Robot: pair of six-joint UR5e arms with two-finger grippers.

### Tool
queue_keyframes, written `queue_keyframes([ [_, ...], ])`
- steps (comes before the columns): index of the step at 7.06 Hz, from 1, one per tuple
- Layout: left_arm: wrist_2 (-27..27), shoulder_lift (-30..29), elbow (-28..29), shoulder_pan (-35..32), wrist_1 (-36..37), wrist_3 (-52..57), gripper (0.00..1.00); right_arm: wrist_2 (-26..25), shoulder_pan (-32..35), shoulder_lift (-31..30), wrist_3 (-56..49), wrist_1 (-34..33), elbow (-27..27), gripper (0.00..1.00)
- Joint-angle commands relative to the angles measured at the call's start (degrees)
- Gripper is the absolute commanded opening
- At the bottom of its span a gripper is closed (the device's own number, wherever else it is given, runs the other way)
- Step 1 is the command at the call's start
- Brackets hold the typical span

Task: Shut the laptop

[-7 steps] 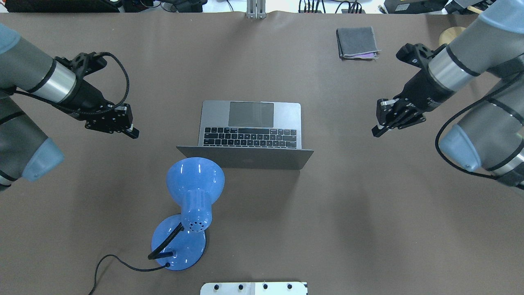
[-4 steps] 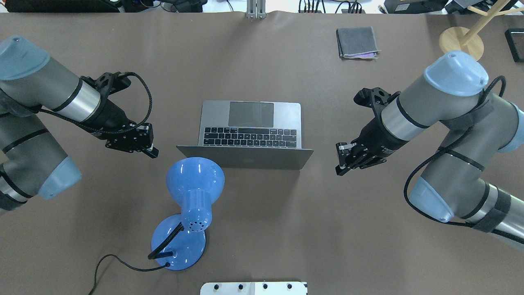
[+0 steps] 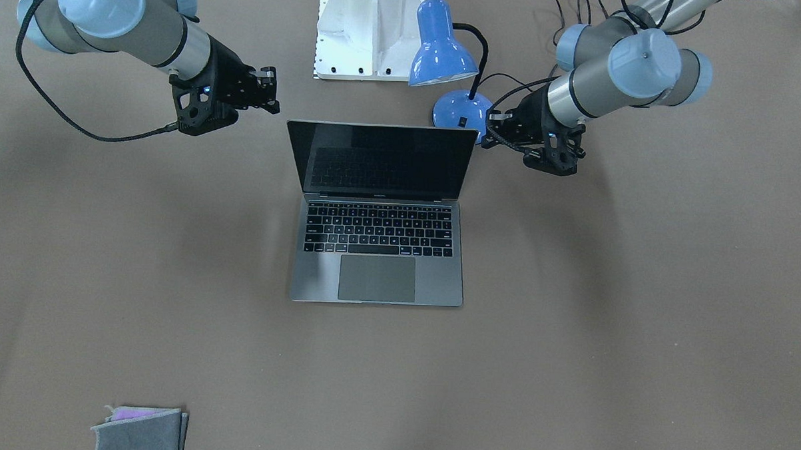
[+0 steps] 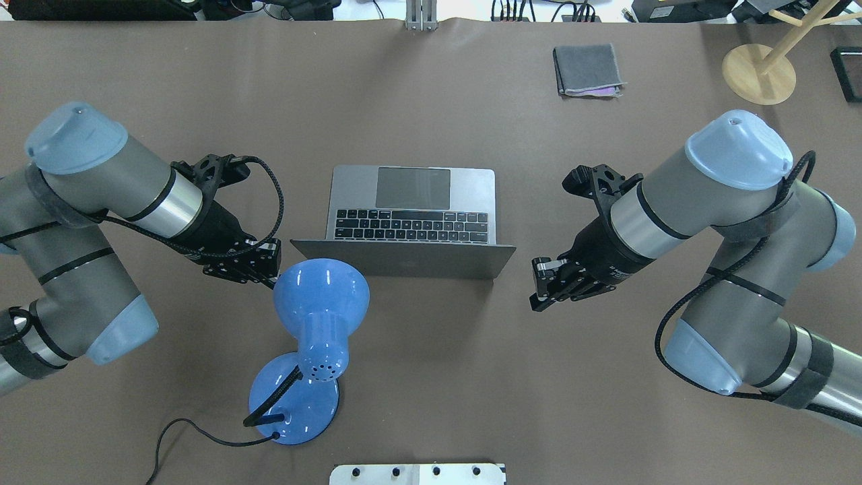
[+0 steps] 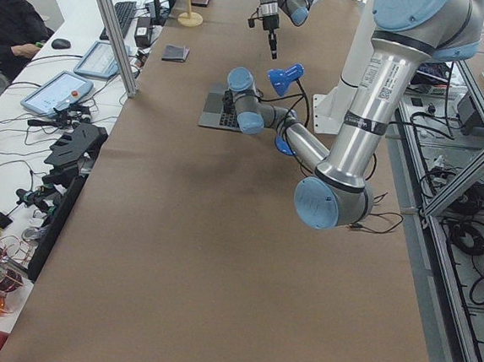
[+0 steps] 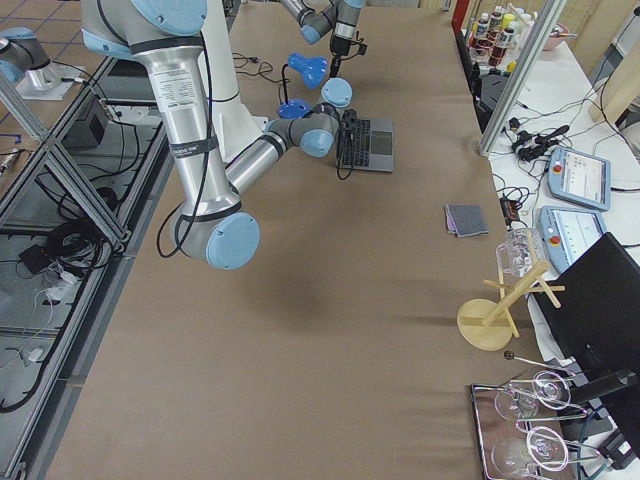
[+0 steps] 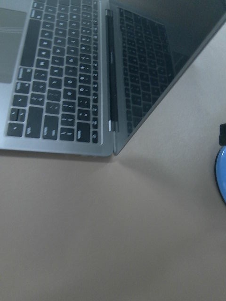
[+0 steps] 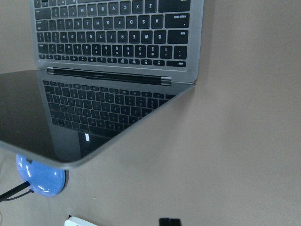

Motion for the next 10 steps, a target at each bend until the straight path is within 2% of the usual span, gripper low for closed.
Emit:
queue_keyframes([
  [1,0.3,-1.65,-0.93,1.5,0.0,-2.81,0.0,-0.35,-0.83,0.76,0.35,0.06,0.26,0.0],
  [4,0.82,-3.41,-0.84,2.83,0.0,-5.28,0.0,-0.61,-1.28,2.86,0.26,-0.03,-0.43,0.0],
  [7,0.83,-4.12,-0.58,2.83,0.0,-5.28,0.0,-6.22,-0.15,6.28,-0.26,-0.38,-2.89,0.0],
  [10,1.18,-4.55,-0.14,2.83,0.09,-5.28,0.0,-6.59,2.24,8.66,-0.62,-0.03,-6.14,0.0],
])
